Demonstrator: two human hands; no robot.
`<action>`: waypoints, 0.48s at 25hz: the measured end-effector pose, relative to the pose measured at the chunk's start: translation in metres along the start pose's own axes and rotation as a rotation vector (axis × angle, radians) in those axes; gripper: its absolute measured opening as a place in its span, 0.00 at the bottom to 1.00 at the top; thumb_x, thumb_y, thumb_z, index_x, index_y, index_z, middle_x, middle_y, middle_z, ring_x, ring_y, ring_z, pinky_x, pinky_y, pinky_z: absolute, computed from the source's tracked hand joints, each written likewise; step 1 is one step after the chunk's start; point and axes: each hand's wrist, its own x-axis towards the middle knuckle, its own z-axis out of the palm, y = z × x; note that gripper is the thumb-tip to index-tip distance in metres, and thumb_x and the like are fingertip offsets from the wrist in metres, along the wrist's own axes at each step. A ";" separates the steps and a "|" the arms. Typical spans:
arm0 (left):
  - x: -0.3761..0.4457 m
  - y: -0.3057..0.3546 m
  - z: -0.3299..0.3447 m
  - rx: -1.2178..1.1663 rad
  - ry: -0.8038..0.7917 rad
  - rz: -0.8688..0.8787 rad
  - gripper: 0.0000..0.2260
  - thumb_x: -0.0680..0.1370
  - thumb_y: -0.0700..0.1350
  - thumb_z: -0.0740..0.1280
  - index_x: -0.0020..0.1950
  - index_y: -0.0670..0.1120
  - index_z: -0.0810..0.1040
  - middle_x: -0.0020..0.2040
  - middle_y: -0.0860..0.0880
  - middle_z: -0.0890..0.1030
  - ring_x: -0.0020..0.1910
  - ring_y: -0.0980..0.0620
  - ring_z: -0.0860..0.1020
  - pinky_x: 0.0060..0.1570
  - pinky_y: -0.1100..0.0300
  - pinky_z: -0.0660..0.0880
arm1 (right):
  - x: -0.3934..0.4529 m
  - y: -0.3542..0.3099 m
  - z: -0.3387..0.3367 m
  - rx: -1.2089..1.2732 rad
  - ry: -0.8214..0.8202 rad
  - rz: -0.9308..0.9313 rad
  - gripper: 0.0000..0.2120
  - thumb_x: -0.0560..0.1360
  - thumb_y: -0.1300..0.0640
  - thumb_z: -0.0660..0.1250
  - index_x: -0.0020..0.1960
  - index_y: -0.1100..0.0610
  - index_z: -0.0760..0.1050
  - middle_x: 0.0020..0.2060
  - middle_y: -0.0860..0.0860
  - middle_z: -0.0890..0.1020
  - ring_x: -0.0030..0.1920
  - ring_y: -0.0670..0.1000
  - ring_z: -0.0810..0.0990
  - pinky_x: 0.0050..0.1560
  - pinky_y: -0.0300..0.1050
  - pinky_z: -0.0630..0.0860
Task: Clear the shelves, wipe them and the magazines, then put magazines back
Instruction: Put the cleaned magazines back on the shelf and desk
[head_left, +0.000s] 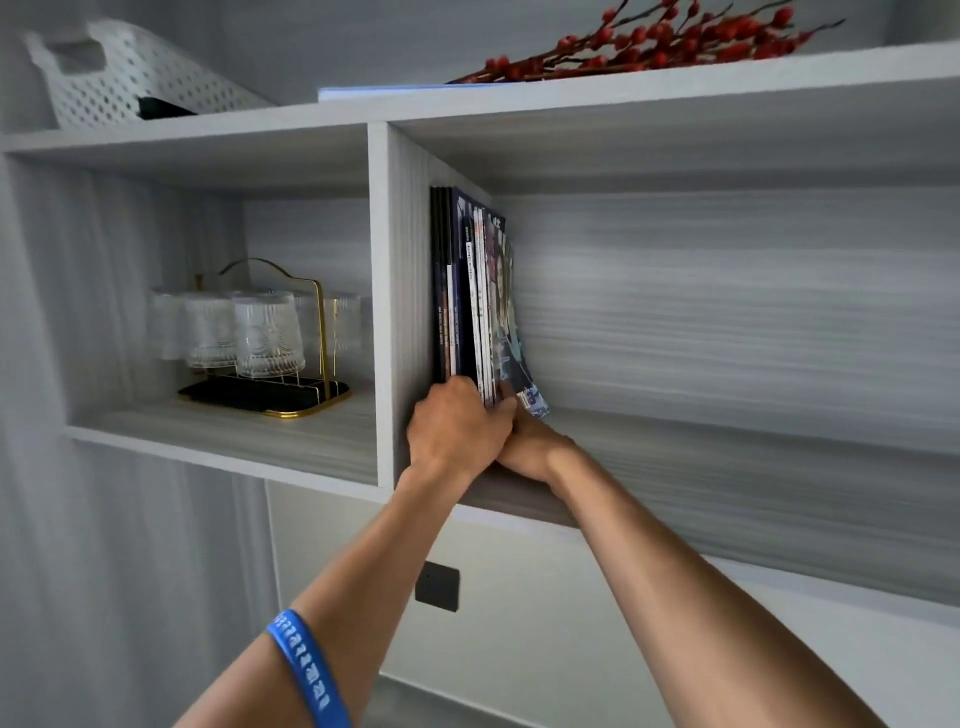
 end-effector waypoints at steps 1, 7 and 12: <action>0.002 0.002 0.001 -0.056 0.004 -0.013 0.15 0.75 0.54 0.68 0.41 0.43 0.76 0.43 0.43 0.82 0.44 0.40 0.81 0.41 0.53 0.77 | 0.003 0.001 -0.002 0.086 -0.011 -0.003 0.49 0.71 0.40 0.67 0.79 0.38 0.36 0.74 0.44 0.69 0.73 0.51 0.68 0.74 0.55 0.59; -0.003 -0.005 0.012 -0.007 0.097 0.038 0.12 0.79 0.50 0.66 0.48 0.41 0.77 0.48 0.39 0.82 0.50 0.37 0.80 0.47 0.49 0.76 | 0.017 0.018 -0.019 0.175 -0.086 -0.081 0.53 0.72 0.68 0.69 0.80 0.39 0.40 0.77 0.51 0.65 0.71 0.51 0.70 0.67 0.46 0.72; -0.005 -0.010 0.011 0.162 0.053 0.013 0.13 0.79 0.52 0.66 0.51 0.43 0.79 0.50 0.42 0.83 0.51 0.39 0.82 0.49 0.50 0.78 | 0.012 0.016 -0.011 0.095 0.119 -0.071 0.37 0.73 0.53 0.72 0.78 0.48 0.60 0.67 0.54 0.77 0.64 0.55 0.77 0.64 0.44 0.72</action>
